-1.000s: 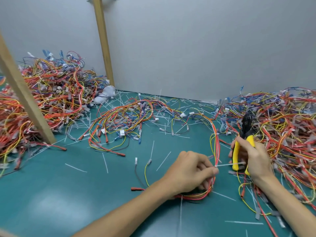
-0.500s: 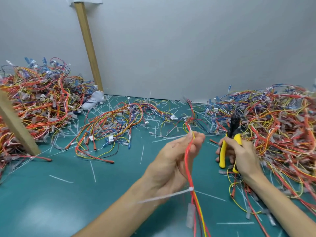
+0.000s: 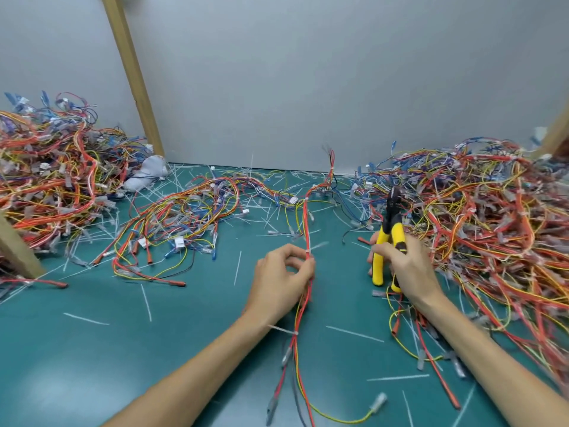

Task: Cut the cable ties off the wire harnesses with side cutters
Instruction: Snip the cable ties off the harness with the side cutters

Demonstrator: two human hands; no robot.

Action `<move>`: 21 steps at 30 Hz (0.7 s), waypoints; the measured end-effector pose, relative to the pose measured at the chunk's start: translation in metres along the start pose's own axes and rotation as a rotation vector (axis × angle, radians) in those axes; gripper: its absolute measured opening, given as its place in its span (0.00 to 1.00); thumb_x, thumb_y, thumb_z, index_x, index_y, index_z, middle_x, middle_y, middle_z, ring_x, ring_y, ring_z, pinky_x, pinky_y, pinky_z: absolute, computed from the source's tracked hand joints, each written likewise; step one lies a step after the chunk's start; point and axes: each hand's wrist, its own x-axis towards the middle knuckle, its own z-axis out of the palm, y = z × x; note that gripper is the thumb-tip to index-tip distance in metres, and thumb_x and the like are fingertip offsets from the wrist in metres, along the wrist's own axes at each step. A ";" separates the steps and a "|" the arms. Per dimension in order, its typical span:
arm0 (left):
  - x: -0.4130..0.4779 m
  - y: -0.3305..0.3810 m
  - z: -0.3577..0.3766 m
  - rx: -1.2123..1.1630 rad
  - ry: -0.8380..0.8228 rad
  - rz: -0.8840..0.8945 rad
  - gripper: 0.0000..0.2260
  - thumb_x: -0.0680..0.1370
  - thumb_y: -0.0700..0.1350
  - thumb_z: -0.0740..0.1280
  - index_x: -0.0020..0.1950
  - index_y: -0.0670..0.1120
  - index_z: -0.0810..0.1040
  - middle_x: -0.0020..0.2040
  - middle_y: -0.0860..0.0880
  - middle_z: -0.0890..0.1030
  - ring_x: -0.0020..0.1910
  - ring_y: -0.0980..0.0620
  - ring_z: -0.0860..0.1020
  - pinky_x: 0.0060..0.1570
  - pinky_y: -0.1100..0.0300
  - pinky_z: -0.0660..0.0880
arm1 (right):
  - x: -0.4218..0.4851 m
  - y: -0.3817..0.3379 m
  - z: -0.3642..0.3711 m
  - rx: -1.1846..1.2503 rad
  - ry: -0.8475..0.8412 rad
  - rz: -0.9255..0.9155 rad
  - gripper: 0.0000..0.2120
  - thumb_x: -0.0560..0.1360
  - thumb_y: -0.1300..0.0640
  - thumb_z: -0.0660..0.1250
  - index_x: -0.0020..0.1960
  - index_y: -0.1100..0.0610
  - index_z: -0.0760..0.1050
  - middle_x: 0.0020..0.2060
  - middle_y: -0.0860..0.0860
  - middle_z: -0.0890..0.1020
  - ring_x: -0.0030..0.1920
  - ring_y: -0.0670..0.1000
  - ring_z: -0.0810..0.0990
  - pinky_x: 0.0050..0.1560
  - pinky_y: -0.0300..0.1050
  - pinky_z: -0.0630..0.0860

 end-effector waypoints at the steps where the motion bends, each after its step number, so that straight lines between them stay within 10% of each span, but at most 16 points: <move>1: 0.001 -0.002 -0.001 0.084 0.027 0.045 0.04 0.77 0.46 0.69 0.42 0.52 0.78 0.30 0.56 0.80 0.28 0.55 0.79 0.40 0.62 0.76 | 0.000 -0.001 0.000 -0.035 -0.021 -0.004 0.11 0.66 0.52 0.66 0.45 0.58 0.77 0.33 0.52 0.81 0.36 0.59 0.81 0.38 0.53 0.77; 9: 0.007 -0.012 0.000 0.154 -0.023 0.086 0.10 0.79 0.51 0.65 0.47 0.49 0.85 0.27 0.49 0.75 0.28 0.58 0.71 0.33 0.71 0.66 | -0.003 -0.004 0.000 -0.272 -0.172 -0.067 0.15 0.67 0.44 0.65 0.49 0.50 0.73 0.34 0.47 0.76 0.38 0.57 0.78 0.48 0.63 0.73; 21: 0.010 -0.006 0.003 -0.370 -0.363 -0.127 0.11 0.83 0.37 0.57 0.50 0.43 0.79 0.38 0.44 0.77 0.32 0.49 0.77 0.38 0.58 0.78 | -0.003 0.001 0.002 -0.390 0.020 -0.234 0.14 0.68 0.46 0.69 0.48 0.51 0.72 0.35 0.47 0.73 0.35 0.48 0.71 0.37 0.38 0.67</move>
